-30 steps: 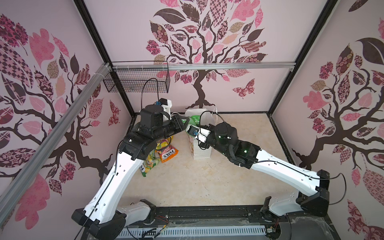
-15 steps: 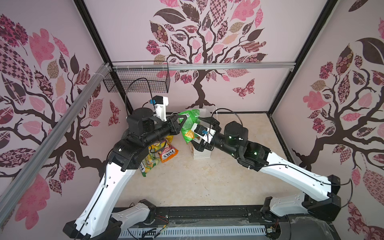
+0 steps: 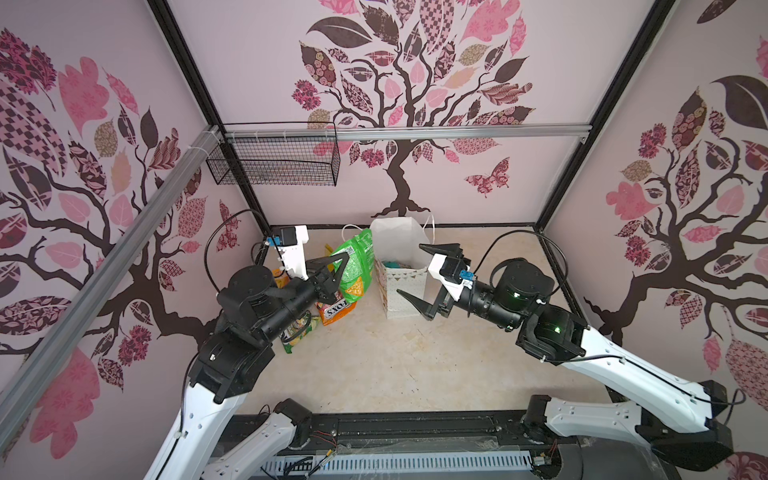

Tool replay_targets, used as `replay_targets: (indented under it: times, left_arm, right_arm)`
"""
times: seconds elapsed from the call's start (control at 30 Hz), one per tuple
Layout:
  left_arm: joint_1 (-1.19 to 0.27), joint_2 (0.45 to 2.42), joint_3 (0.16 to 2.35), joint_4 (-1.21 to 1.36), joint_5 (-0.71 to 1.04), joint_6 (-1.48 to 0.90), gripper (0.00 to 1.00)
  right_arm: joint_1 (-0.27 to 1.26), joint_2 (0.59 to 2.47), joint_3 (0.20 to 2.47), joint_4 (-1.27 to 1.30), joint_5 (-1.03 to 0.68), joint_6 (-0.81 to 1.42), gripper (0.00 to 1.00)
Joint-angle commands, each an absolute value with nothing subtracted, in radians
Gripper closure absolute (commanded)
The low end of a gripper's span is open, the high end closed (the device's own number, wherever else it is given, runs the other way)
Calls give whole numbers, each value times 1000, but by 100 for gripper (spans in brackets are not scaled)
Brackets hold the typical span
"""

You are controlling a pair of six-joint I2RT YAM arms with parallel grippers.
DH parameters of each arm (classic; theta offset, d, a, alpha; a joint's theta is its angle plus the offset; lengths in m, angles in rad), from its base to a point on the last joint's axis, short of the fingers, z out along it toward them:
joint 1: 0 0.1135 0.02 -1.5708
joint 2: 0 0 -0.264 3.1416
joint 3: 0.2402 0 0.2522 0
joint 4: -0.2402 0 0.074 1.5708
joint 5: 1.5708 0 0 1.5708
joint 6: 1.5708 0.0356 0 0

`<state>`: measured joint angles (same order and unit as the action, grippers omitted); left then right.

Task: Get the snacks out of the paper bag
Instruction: 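Carry the chip bag toward the table with the left gripper while the right withdraws, then lower the chip bag beside the Fox's bag and open the left gripper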

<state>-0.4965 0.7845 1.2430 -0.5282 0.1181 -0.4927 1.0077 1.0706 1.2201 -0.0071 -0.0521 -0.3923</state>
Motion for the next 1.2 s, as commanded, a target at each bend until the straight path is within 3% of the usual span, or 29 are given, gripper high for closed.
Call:
replay_targets:
  times: [0.0,0.23,0.43,0.9,1.17]
  left_arm:
    - [-497,739,1147,-482,28,-483,100]
    - [-487,699,976,-485,-44,-494,100]
    - [-408,722,827,-393,7,-531,100]
    - [-350,1033,686,-141,120,-542,100]
    - [-332,1131,637,-154,45,-518,100]
  right_arm:
    - [1014,1039,1188,2,-82,-309,0]
    - [1014,1029,1137,-17,-51,-313,0]
    - [1014,1031,1119,-27,-32,-325,0]
    - [1014,1047,1105,-45,-14,-299,0]
    - [1015,1052,1112,-54,-6,-285,0]
